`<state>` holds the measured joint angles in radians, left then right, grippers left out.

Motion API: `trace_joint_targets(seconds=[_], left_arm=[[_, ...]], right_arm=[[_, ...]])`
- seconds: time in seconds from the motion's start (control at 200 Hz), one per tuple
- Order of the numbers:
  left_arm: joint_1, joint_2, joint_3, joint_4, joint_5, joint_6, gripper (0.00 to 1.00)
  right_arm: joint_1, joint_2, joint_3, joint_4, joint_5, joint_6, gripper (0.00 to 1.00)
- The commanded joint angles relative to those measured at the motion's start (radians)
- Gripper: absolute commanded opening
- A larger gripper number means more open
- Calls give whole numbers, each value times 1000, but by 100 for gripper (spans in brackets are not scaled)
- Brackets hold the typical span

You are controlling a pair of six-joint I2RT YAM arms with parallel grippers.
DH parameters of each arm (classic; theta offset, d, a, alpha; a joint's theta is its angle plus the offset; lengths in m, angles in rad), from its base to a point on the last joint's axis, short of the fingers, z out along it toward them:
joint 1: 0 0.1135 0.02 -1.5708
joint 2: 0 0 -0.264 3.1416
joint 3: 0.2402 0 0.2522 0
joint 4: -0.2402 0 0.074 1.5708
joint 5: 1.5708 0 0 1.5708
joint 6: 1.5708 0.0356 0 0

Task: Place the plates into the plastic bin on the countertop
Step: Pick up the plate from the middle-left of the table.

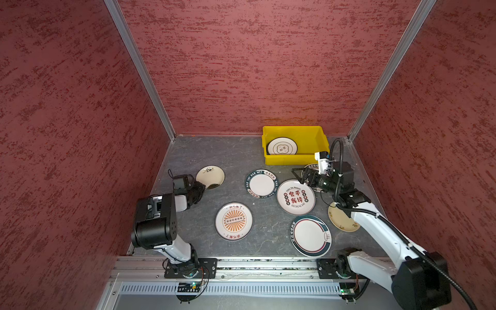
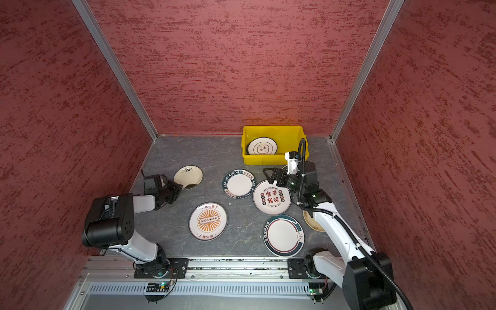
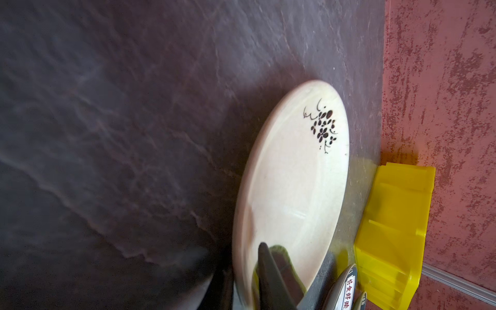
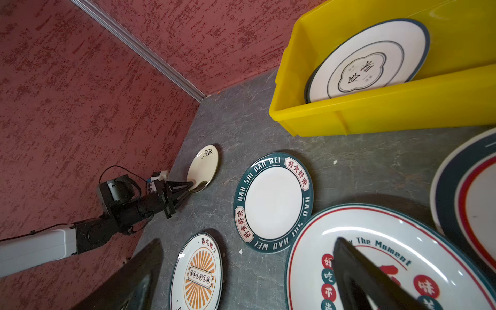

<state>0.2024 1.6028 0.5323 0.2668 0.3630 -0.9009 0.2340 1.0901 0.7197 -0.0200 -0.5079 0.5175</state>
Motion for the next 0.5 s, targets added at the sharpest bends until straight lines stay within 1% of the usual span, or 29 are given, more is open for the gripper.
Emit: trace_joint_targets(seconds=[0.0,0.035,0.075,0.225,0.336,0.391,0.491], left_arm=[[4,20,0,-23,1,8,15],[5,22,1,-26,5,9,15],[5,23,3,-28,12,9,11],[4,19,0,-12,52,2,6],[4,-5,0,-29,54,7,4],[4,-20,3,-42,57,12,0],[5,-51,12,-65,65,14,0]], right_arm=[[4,-10,10,-5,25,9,99],[4,-10,9,-4,31,11,99],[4,-11,5,-2,36,14,99],[4,1,-4,18,46,39,99],[4,9,-13,34,44,67,99],[3,7,-18,44,42,79,99],[4,-1,-33,63,49,99,99]])
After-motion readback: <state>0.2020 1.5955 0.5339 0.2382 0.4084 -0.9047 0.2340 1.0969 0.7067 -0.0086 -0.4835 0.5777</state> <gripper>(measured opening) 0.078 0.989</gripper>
